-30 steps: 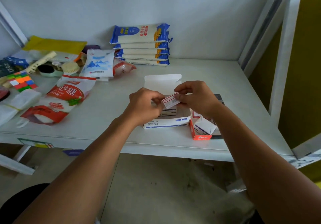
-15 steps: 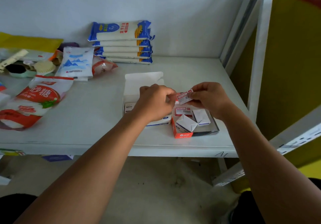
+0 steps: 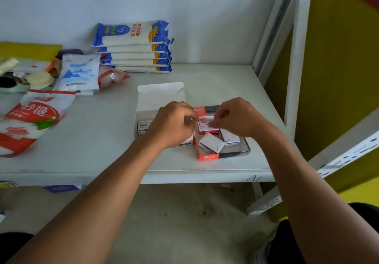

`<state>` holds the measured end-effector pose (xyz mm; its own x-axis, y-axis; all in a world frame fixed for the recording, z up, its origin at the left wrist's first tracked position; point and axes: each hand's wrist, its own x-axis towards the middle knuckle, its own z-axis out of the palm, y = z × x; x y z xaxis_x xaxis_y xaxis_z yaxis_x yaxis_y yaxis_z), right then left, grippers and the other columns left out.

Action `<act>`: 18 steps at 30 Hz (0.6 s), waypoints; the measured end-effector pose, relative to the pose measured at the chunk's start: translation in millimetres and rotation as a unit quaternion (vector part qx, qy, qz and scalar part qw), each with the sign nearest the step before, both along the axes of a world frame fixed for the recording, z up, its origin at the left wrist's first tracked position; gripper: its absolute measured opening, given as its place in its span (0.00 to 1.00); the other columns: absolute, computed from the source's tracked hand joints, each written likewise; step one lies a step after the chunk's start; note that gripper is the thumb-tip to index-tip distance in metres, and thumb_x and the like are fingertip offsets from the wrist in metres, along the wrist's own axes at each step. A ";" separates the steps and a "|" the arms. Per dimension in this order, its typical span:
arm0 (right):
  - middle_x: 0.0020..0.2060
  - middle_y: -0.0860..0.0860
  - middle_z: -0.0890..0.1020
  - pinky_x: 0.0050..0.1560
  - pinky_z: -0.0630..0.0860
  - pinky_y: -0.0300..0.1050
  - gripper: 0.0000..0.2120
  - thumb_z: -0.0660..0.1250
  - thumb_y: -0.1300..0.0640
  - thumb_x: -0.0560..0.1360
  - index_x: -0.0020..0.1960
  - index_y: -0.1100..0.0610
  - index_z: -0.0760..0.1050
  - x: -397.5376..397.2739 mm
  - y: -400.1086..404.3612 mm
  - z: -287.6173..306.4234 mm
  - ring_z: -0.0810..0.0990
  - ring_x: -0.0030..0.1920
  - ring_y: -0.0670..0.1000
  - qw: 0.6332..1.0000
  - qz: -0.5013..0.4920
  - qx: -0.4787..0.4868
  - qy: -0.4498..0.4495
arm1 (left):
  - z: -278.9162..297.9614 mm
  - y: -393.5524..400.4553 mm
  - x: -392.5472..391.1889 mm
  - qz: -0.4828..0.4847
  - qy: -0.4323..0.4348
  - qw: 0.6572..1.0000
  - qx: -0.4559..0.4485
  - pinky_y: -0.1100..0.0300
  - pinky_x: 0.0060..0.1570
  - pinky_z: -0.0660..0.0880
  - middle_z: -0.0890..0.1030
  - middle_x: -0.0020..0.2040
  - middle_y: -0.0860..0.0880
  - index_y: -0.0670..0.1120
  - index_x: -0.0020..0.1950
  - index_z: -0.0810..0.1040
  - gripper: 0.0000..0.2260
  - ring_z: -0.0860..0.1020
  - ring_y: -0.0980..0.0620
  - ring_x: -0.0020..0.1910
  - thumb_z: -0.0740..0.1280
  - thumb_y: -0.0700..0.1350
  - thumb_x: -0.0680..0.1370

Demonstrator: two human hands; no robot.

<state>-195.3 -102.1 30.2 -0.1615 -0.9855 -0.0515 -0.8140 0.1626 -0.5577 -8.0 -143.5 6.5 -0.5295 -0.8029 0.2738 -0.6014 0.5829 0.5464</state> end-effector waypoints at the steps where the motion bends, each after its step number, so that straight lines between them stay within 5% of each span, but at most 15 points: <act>1: 0.37 0.48 0.83 0.37 0.75 0.42 0.11 0.76 0.46 0.66 0.40 0.53 0.83 3.3 0.1 1.0 0.79 0.38 0.48 0.997 0.047 0.044 0.035 | 0.9 -0.7 1.4 0.006 0.018 1.000 0.009 0.53 0.53 0.75 0.84 0.48 0.50 0.47 0.46 0.85 0.10 0.79 0.50 0.50 0.65 0.41 0.71; 5: 0.39 0.47 0.82 0.44 0.78 0.47 0.18 0.76 0.40 0.61 0.43 0.52 0.81 21.1 1.5 -9.4 0.79 0.40 0.49 0.977 0.112 0.103 0.150 | 4.1 0.3 9.2 0.027 0.049 0.998 0.012 0.64 0.49 0.72 0.84 0.48 0.49 0.46 0.47 0.86 0.09 0.79 0.53 0.47 0.67 0.37 0.73; 10: 0.38 0.48 0.81 0.46 0.81 0.50 0.18 0.76 0.44 0.59 0.44 0.53 0.80 29.4 2.0 -10.0 0.79 0.39 0.49 0.978 0.095 0.086 0.166 | 3.8 3.4 21.9 0.038 0.051 0.998 0.028 0.59 0.54 0.75 0.84 0.50 0.49 0.46 0.48 0.85 0.09 0.80 0.52 0.50 0.67 0.39 0.74; 13: 0.40 0.50 0.84 0.44 0.80 0.48 0.17 0.75 0.46 0.62 0.46 0.54 0.83 24.4 1.0 0.8 0.80 0.39 0.49 0.989 0.083 0.069 0.103 | 5.5 3.4 29.6 0.045 0.053 0.996 0.050 0.63 0.53 0.74 0.83 0.49 0.54 0.48 0.49 0.85 0.09 0.79 0.55 0.51 0.66 0.39 0.74; 16: 0.40 0.56 0.85 0.40 0.78 0.45 0.12 0.76 0.56 0.63 0.45 0.57 0.82 16.9 1.7 18.9 0.80 0.37 0.50 0.994 0.052 0.054 -0.079 | 12.0 4.0 34.1 0.040 0.063 0.991 0.109 0.73 0.49 0.69 0.82 0.48 0.57 0.49 0.52 0.84 0.10 0.78 0.59 0.52 0.67 0.41 0.74; 18: 0.43 0.58 0.84 0.44 0.81 0.46 0.10 0.75 0.63 0.65 0.46 0.58 0.79 12.0 0.4 25.5 0.83 0.41 0.52 0.983 0.052 0.054 -0.170 | 16.7 4.7 34.7 0.023 0.066 0.986 0.149 0.71 0.50 0.70 0.82 0.49 0.58 0.51 0.53 0.84 0.09 0.78 0.60 0.53 0.69 0.45 0.74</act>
